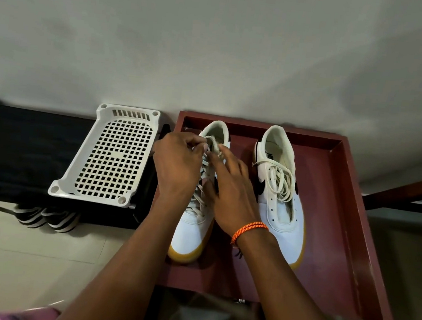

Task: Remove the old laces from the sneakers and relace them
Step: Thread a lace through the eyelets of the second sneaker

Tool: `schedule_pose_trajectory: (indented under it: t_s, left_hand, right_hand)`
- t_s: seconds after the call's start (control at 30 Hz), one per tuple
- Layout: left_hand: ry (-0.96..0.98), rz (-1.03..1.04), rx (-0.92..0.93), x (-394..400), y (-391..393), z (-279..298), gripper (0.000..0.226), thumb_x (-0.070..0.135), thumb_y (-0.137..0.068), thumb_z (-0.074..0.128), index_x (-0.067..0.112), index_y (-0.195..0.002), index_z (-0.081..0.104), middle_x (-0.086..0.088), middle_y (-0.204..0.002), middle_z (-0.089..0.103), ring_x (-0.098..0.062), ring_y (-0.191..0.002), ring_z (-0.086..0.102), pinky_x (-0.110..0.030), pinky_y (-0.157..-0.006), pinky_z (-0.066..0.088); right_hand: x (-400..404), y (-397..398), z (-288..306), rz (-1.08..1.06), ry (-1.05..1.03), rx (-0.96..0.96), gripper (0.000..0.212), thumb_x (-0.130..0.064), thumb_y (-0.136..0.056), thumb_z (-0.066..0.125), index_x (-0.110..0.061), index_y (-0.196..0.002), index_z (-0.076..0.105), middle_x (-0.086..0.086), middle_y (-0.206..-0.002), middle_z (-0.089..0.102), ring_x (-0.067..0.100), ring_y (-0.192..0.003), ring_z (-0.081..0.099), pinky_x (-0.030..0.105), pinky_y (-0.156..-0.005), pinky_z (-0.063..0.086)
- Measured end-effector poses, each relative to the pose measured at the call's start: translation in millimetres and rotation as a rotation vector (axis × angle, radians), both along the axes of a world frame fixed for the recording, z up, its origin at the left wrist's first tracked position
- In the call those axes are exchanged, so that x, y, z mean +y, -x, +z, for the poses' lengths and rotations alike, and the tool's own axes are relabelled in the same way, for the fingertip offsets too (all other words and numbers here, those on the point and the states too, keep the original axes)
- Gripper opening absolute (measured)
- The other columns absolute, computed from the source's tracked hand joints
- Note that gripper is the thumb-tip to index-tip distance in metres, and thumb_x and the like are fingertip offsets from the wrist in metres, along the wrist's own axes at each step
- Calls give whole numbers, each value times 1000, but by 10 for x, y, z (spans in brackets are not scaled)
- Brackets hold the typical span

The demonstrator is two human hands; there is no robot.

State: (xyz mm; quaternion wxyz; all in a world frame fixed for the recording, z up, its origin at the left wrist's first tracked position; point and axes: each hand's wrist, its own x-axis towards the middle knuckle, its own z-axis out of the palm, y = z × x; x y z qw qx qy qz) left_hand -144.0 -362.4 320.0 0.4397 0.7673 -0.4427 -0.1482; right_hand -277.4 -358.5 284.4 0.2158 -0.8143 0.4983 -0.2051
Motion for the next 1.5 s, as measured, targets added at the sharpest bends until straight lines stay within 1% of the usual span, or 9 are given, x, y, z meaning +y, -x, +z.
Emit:
schedule_pose_trajectory:
  t_s: [0.2, 0.43, 0.57, 0.67, 0.8, 1.03, 1.23, 1.33, 1.5]
  left_hand:
    - [38, -89, -101, -55, 84, -48, 16, 6, -88, 81, 22, -92, 83, 10, -90, 78, -4, -84, 73, -24, -79, 58]
    - [-132, -198, -475, -88, 110, -207, 22, 12, -94, 65, 18, -105, 83, -8, -86, 72, -25, -99, 60, -26, -73, 34]
    - [-218, -295, -523, -43, 106, -160, 53, 30, -91, 28, 20, -121, 71, -12, -99, 71, -34, -121, 54, -48, -101, 40]
    - [-257, -335, -488, -50, 56, -201, 42, 32, -106, 34, 19, -139, 56, -12, -114, 72, -32, -136, 48, -62, -126, 17]
    - [-276, -300, -322, -71, 73, -213, 35, 37, -114, 32, 22, -138, 54, -3, -113, 71, -22, -142, 39, -61, -126, -8]
    - [-36, -145, -322, -80, 253, -98, 19, 21, -103, 58, 26, -115, 71, 4, -125, 60, -29, -125, 45, -49, -107, 34]
    - [127, -383, -253, -56, 611, -94, 20, 19, -100, 53, 21, -101, 72, 5, -104, 65, -20, -97, 61, -45, -78, 53]
    - [-15, -470, -180, -51, 788, -212, 31, 16, -99, 48, 23, -123, 66, 1, -122, 64, -21, -107, 64, -49, -87, 56]
    - [0, -584, -46, -138, 859, -329, 56, 5, -93, 49, 18, -145, 60, 1, -152, 51, -15, -138, 51, -31, -111, 47]
  right_hand:
    - [41, -11, 4, -25, -63, -131, 71, -18, -101, 63, -20, -164, 31, -2, -170, 27, 22, -151, 34, 44, -120, 41]
    - [33, 79, 5, -79, -63, -228, 63, -11, -97, 64, -20, -156, 42, -4, -166, 30, 19, -149, 39, 36, -120, 40]
    - [33, 134, 100, -79, -1, -270, 57, -4, -93, 59, -15, -148, 50, -2, -160, 38, 14, -146, 41, 31, -116, 44]
    - [34, 182, 179, -76, 62, -269, 46, -9, -92, 52, -15, -137, 56, -3, -151, 44, 12, -135, 47, 29, -110, 47]
    - [11, 291, 249, -77, 129, -293, 39, 3, -87, 51, -16, -120, 60, -5, -131, 51, 13, -117, 55, 35, -96, 53]
    - [-168, 684, 303, -245, 251, -309, 28, -2, -87, 54, -17, -107, 69, -2, -112, 55, 19, -99, 59, 40, -79, 54]
    - [-290, 1044, 123, -339, -8, -29, 46, -55, -84, 61, -31, -123, 61, -5, -118, 34, 25, -110, 52, 48, -88, 56]
    - [-285, 1055, 30, -293, -1, 17, 40, -59, -84, 70, -29, -110, 61, -4, -113, 31, 24, -96, 54, 46, -75, 58]
    - [-294, 1094, 160, -256, 118, -133, 8, -22, -93, 73, -17, -89, 69, -6, -104, 50, 15, -88, 57, 40, -73, 54]
